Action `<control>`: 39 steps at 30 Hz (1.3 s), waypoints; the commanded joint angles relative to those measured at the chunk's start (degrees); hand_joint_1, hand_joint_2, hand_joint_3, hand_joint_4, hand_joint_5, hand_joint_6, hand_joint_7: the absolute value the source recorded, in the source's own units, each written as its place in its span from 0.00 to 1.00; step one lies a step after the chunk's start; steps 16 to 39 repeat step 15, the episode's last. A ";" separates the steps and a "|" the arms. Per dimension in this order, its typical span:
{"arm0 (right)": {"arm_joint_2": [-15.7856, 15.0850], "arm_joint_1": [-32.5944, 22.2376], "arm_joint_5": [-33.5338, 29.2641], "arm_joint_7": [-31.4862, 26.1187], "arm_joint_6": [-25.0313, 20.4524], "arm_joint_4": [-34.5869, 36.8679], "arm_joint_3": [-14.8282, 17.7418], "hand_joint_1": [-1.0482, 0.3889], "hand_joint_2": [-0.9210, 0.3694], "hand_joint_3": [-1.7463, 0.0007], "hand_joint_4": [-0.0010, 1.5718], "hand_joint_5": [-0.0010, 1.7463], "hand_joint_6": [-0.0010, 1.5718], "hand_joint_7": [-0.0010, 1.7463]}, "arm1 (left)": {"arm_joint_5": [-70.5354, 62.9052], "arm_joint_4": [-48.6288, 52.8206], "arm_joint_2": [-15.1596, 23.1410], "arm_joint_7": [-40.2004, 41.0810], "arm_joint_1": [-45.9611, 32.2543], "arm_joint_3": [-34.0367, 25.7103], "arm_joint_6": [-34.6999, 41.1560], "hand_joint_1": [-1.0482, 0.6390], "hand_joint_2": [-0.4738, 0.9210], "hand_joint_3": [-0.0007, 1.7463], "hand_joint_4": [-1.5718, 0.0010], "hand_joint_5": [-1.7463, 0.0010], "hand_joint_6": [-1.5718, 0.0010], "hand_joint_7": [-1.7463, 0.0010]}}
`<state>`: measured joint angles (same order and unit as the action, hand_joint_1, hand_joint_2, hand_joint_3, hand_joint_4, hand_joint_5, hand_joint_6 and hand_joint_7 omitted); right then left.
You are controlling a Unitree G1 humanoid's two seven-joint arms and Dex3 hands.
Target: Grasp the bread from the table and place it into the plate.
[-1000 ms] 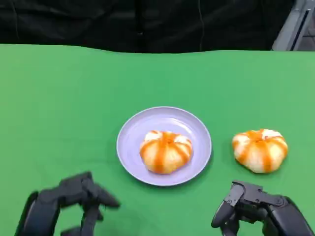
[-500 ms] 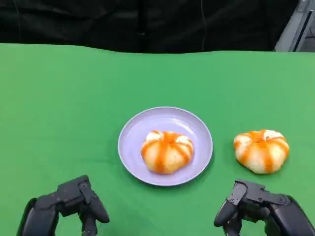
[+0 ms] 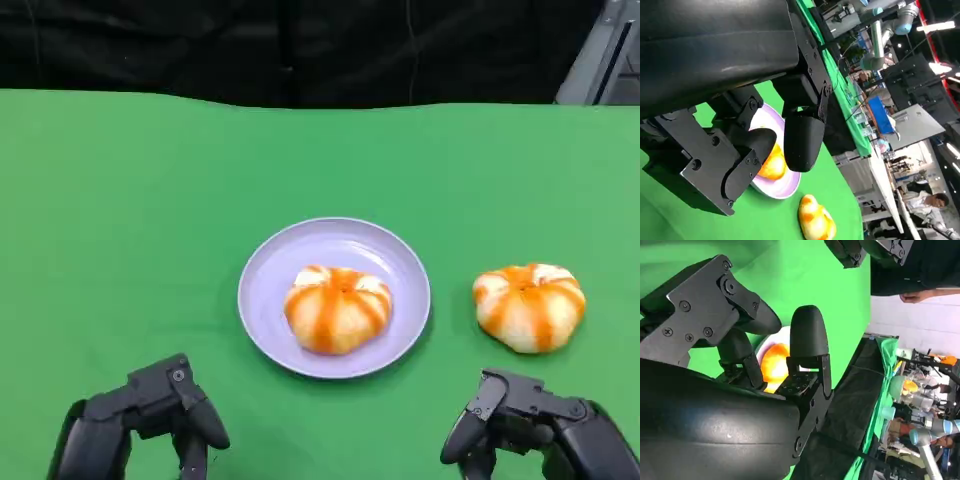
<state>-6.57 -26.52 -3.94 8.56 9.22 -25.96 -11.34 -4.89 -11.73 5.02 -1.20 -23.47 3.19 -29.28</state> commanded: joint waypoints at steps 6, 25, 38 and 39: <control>-0.09 -2.49 0.07 -0.86 2.42 -0.16 0.04 0.70 0.41 0.29 0.48 0.95 0.49 0.78 | 2.20 1.58 1.02 -2.51 0.40 -0.39 -2.15 0.65 0.59 0.85 0.37 0.02 0.44 0.11; -0.10 -2.77 0.20 -0.97 2.67 -0.41 0.17 0.70 0.45 0.24 0.46 0.95 0.48 0.78 | 2.88 1.52 0.91 -3.59 0.99 -0.72 -1.71 0.65 0.56 0.87 0.39 0.02 0.44 0.12; -0.10 -2.77 0.20 -0.97 2.67 -0.41 0.17 0.70 0.45 0.24 0.46 0.95 0.48 0.78 | 2.88 1.52 0.91 -3.59 0.99 -0.72 -1.71 0.65 0.56 0.87 0.39 0.02 0.44 0.12; -0.10 -2.77 0.20 -0.97 2.67 -0.41 0.17 0.70 0.45 0.24 0.46 0.95 0.48 0.78 | 2.88 1.52 0.91 -3.59 0.99 -0.72 -1.71 0.65 0.56 0.87 0.39 0.02 0.44 0.12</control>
